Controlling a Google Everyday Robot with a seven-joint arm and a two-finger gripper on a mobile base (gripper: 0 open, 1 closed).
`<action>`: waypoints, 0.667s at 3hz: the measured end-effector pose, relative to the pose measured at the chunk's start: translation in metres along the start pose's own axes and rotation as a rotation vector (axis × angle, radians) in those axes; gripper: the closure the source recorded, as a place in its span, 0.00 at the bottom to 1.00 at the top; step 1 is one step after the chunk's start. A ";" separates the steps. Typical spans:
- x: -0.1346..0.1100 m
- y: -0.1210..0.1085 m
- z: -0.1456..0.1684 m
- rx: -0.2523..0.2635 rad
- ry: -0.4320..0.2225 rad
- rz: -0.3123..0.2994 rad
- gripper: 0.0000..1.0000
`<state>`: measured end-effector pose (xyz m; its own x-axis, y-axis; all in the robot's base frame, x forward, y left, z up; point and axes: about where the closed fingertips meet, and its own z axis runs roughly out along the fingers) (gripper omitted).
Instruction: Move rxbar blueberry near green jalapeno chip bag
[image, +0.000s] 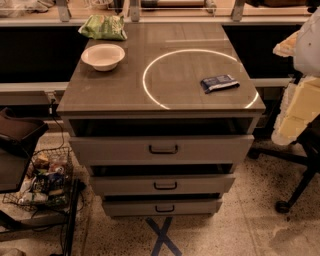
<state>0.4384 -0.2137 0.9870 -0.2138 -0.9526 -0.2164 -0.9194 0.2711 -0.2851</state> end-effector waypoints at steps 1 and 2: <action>0.000 0.000 0.000 0.000 0.000 0.000 0.00; -0.002 -0.025 0.003 0.001 -0.018 -0.001 0.00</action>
Offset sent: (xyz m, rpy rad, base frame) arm 0.0997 -0.0189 0.0144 0.0650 -0.0032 0.0213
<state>0.4631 -0.2178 0.9916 -0.2073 -0.9501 -0.2329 -0.9192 0.2707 -0.2859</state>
